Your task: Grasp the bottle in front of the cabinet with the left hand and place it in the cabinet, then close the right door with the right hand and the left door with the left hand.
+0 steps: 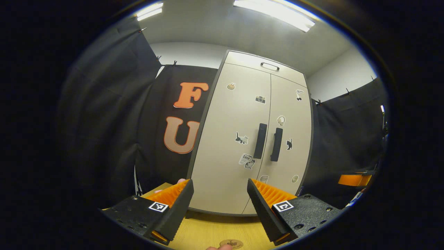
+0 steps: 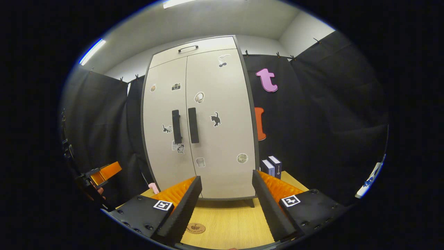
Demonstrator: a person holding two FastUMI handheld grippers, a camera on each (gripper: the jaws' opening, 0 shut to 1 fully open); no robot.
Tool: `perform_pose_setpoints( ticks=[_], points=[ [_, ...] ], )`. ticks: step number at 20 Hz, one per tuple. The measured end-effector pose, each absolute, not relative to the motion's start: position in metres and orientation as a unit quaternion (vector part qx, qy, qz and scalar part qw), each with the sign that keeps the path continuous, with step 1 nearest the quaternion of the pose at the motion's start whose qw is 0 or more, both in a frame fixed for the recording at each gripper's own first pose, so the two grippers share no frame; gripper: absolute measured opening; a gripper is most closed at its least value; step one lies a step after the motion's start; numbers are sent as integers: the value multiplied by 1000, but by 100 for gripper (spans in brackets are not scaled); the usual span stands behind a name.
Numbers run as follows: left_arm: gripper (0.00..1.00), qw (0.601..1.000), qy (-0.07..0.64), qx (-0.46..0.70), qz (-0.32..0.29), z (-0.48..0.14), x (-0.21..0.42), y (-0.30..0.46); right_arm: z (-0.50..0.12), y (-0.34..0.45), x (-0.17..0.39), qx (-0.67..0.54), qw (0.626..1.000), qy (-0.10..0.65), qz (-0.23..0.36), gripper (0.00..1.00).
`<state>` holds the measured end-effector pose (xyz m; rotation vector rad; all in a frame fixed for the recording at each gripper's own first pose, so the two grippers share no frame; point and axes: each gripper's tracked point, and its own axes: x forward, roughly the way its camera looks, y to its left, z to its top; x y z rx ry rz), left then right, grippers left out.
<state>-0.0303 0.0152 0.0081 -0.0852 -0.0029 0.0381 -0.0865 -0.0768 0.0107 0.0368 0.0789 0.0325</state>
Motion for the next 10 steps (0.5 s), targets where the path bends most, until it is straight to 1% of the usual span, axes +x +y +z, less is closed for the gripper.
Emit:
perform_pose_setpoints(
  ticks=[9,10],
  points=[
    [95,999,1,-45,16,4,-26,14,10,-80,-85,19,999,39,11,97],
    [95,999,2,-45,16,4,-24,14,9,-80,-85,20,999,40,11,87]
  ],
)
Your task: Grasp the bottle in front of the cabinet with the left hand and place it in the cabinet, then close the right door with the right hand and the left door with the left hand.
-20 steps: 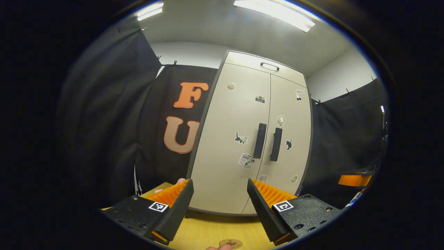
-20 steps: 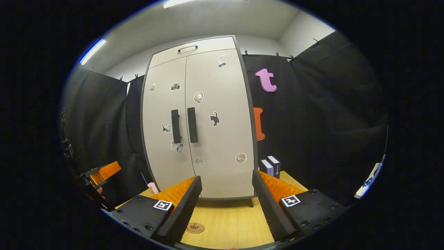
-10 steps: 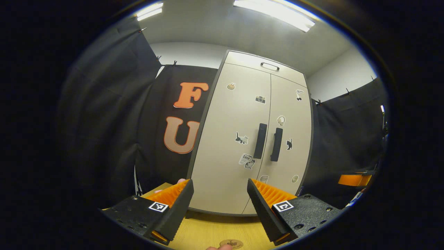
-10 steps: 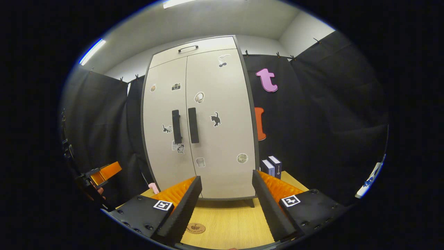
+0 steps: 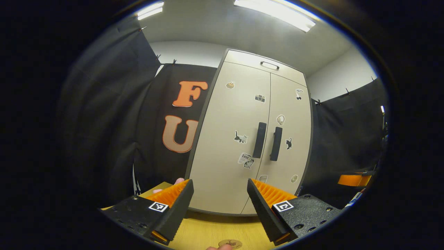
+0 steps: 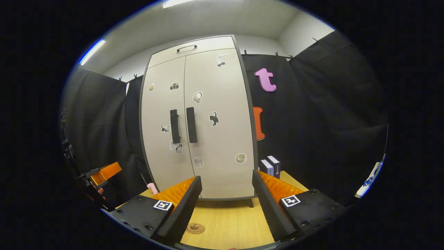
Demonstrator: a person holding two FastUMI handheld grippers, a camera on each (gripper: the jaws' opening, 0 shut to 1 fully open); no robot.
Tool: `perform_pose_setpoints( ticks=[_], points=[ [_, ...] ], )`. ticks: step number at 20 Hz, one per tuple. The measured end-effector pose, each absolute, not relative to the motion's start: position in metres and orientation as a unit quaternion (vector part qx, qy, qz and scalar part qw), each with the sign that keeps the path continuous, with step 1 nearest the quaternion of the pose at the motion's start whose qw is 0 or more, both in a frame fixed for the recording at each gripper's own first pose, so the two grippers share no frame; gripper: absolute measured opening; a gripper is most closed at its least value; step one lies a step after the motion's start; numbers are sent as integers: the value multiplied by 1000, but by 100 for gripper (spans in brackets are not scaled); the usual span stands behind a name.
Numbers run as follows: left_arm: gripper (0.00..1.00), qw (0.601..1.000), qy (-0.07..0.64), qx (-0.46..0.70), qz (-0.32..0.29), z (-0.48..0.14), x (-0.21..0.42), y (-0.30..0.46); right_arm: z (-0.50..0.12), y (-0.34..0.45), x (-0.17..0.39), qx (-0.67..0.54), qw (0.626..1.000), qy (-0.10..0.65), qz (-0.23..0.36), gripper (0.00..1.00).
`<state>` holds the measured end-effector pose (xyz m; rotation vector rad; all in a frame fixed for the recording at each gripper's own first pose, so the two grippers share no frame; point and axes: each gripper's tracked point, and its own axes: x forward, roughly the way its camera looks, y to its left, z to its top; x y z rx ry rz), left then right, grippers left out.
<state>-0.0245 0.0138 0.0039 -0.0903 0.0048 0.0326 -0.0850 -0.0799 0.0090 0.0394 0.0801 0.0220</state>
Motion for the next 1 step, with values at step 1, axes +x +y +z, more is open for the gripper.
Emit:
perform_pose_setpoints(
  ticks=[1],
  points=[
    [95,999,3,-45,17,4,-25,15,9,-80,-85,21,999,40,11,87]
  ],
)
